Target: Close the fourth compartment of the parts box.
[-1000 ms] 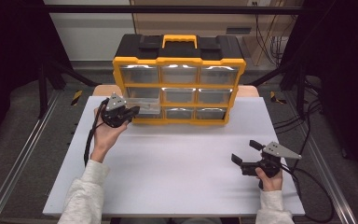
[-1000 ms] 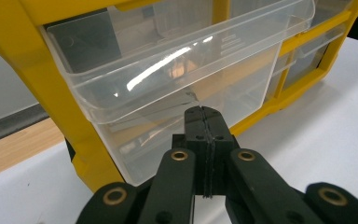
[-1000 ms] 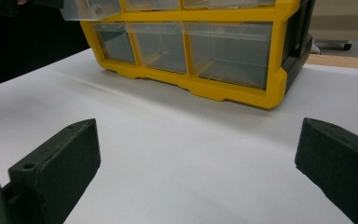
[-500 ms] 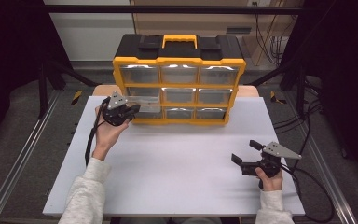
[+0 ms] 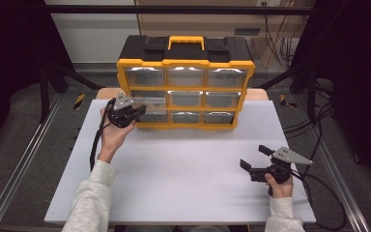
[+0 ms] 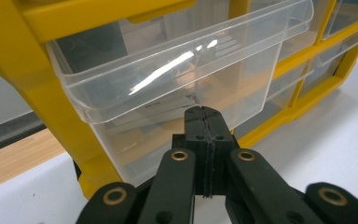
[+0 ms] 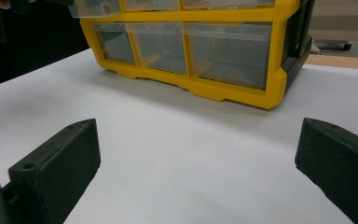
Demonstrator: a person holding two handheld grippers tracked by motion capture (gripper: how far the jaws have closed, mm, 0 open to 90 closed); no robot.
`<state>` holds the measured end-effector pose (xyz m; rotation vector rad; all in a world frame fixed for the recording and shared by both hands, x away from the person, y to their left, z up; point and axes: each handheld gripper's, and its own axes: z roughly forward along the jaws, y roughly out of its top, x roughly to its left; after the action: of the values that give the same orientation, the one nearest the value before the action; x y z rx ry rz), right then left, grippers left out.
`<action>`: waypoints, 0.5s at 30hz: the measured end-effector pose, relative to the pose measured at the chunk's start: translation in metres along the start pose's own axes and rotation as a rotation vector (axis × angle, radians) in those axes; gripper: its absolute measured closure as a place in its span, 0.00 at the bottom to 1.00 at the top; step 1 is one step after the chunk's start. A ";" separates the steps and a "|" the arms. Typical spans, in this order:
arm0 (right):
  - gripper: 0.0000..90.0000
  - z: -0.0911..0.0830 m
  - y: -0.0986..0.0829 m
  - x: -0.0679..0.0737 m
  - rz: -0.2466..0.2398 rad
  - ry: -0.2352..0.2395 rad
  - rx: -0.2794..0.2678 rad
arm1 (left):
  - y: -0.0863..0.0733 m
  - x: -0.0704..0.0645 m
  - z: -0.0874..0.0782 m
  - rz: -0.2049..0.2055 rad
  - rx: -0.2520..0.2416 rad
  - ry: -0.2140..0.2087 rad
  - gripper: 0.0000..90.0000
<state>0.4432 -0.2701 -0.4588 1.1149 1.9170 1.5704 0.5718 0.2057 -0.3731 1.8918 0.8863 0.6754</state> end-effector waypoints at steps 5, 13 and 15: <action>0.00 0.000 0.000 0.000 0.001 0.000 -0.002 | 0.000 0.002 0.003 -0.008 -0.007 0.005 0.99; 0.00 -0.001 0.000 0.000 0.000 0.001 -0.002 | 0.002 0.003 0.008 -0.003 -0.010 0.021 0.99; 0.00 0.000 0.000 0.000 0.001 0.001 -0.001 | 0.002 0.003 0.009 -0.005 -0.012 0.024 0.99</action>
<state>0.4431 -0.2703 -0.4586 1.1148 1.9158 1.5723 0.5812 0.2031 -0.3751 1.8742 0.8996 0.7001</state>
